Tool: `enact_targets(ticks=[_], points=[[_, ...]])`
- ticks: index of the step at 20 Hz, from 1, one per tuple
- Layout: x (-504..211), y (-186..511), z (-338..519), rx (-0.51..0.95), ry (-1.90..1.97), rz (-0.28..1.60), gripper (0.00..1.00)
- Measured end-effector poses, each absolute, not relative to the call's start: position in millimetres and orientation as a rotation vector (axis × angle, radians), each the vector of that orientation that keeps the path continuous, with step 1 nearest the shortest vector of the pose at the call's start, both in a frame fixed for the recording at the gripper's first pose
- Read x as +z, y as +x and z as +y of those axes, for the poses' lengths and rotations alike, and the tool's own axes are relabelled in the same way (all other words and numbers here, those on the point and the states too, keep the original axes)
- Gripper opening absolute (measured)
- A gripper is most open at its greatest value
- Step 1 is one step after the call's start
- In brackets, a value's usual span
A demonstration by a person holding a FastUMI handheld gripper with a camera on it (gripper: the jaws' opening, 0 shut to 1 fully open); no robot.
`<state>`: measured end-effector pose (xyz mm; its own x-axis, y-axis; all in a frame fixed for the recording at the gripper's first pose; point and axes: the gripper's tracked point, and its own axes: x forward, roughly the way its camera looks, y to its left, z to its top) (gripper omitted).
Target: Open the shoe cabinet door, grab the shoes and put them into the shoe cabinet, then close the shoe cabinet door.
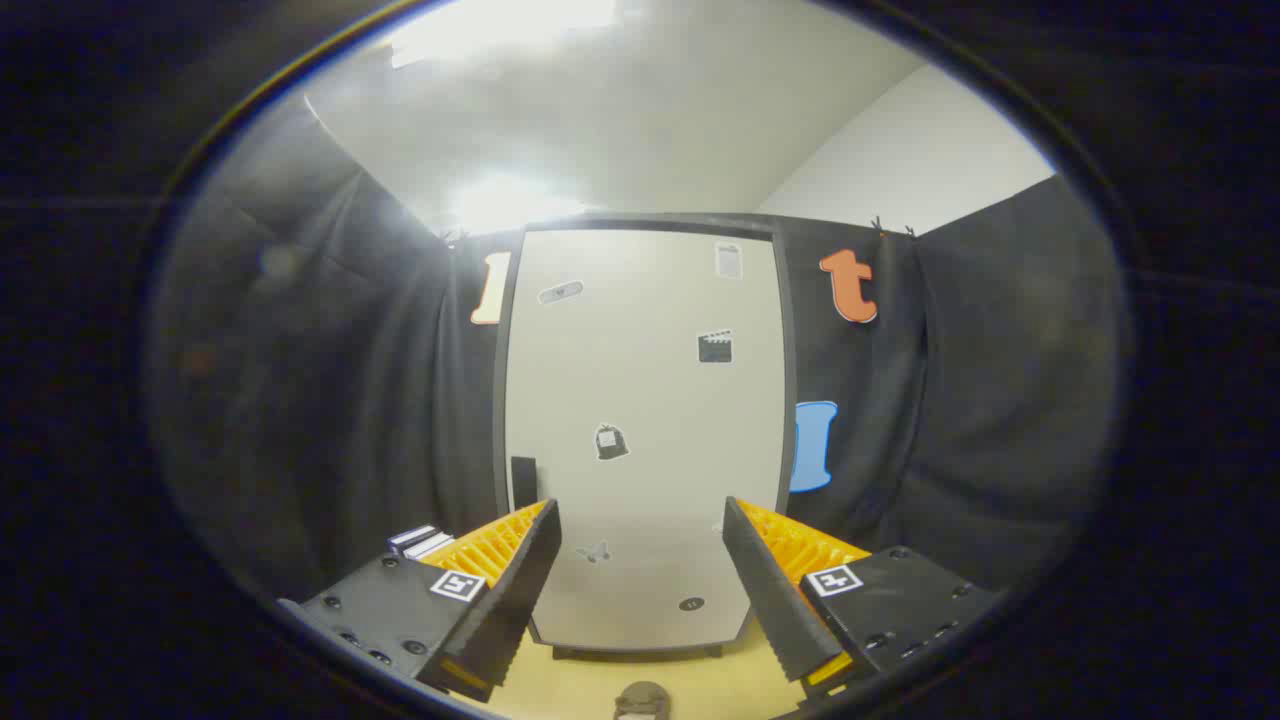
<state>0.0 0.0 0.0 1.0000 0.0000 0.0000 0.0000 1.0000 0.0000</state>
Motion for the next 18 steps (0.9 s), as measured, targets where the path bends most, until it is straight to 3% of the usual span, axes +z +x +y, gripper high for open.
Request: enact_targets(ticks=[12,18], points=[[-17,4,-1,0.057,0.022,0.049,0.99],[-26,25,13,0.017,0.028,0.072,0.99]])
